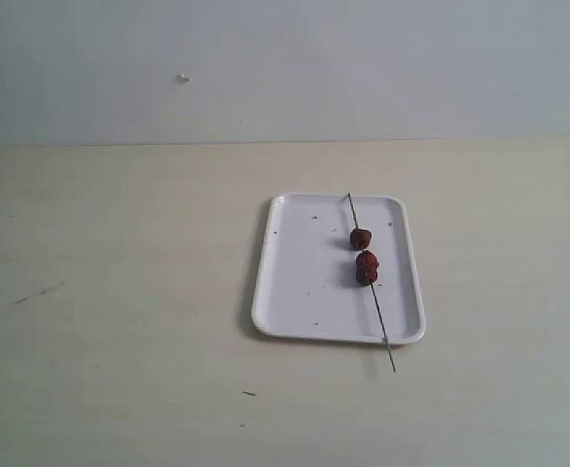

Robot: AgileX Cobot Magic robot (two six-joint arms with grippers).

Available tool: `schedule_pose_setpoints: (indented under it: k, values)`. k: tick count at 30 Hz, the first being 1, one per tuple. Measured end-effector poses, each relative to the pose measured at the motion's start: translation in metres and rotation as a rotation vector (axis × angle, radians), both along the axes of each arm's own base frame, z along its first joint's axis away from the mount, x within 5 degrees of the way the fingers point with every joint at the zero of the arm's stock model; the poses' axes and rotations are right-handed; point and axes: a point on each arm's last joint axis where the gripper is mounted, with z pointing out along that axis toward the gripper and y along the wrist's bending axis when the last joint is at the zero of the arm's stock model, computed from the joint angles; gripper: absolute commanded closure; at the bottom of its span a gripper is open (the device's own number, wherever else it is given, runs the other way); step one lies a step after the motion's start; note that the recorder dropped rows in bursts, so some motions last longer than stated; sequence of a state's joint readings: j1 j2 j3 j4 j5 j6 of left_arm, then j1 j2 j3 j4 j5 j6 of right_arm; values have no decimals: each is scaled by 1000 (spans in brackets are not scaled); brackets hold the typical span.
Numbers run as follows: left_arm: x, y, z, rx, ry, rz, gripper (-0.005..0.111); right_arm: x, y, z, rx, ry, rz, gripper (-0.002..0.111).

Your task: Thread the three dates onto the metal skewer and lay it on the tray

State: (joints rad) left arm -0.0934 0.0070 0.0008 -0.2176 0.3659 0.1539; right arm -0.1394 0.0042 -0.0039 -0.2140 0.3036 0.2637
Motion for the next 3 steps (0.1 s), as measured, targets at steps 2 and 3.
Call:
schedule_pose_setpoints:
  k: [2, 3]
  values:
    - [0, 0, 0, 0, 0, 0, 107, 0, 0, 0, 0, 0, 0, 108]
    - [0, 0, 0, 0, 0, 0, 107, 0, 0, 0, 0, 0, 0, 108]
